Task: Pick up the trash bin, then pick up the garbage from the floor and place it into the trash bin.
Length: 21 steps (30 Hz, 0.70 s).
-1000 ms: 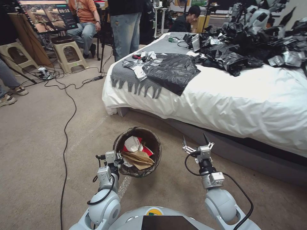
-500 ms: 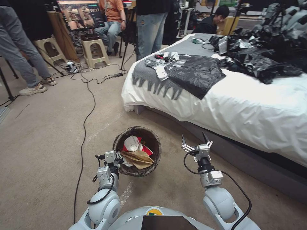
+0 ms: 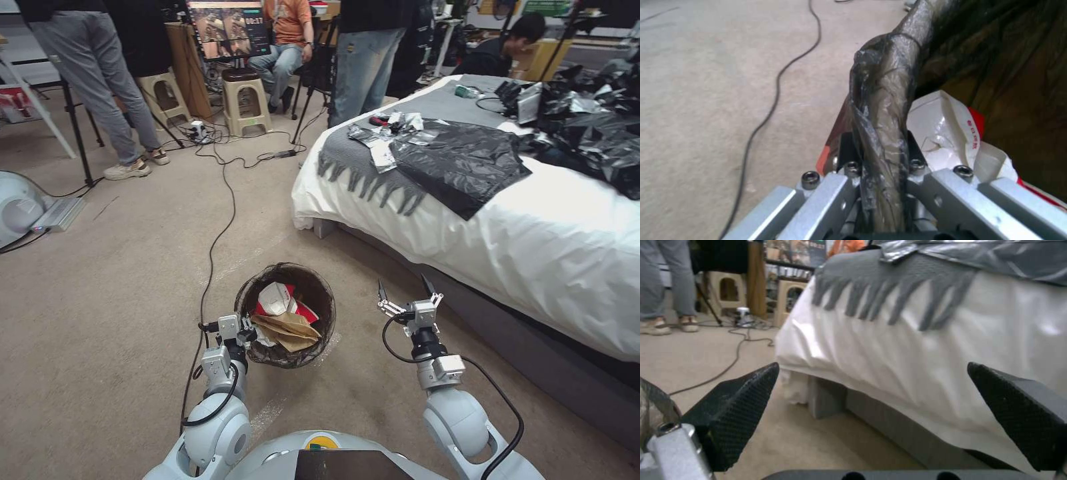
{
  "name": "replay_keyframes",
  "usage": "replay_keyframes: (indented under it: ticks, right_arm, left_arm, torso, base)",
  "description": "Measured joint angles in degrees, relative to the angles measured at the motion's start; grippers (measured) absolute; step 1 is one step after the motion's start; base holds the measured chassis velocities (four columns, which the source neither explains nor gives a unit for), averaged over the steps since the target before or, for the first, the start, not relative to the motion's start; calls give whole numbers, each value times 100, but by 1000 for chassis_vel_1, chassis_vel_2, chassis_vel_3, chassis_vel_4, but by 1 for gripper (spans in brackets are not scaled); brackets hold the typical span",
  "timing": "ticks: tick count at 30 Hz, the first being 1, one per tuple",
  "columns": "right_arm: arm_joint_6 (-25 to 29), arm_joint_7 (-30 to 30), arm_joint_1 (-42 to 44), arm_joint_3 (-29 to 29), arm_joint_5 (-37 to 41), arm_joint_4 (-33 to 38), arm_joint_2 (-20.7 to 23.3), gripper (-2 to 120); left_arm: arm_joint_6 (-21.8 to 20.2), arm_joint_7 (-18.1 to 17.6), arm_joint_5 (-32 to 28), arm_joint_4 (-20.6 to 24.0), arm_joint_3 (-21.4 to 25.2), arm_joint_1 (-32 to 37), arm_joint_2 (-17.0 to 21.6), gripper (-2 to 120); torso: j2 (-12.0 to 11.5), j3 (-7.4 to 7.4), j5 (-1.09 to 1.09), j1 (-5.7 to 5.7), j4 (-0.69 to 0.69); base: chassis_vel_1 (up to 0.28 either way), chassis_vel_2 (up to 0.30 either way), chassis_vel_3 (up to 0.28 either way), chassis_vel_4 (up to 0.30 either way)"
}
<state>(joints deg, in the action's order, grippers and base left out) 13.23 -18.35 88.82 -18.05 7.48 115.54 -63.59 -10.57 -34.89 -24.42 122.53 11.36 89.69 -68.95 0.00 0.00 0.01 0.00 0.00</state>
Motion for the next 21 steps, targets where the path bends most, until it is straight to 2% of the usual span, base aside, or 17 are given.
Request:
replay_keyframes:
  ticks: [21]
  right_arm:
    - [14, -8, -2, 23, -2, 0, -11, 100]
  left_arm:
    - [4, 2, 15, -14, 4, -6, -30, 2]
  torso:
    - [0, 0, -1, 0, 0]
  base:
    - [78, 80, 77, 77]
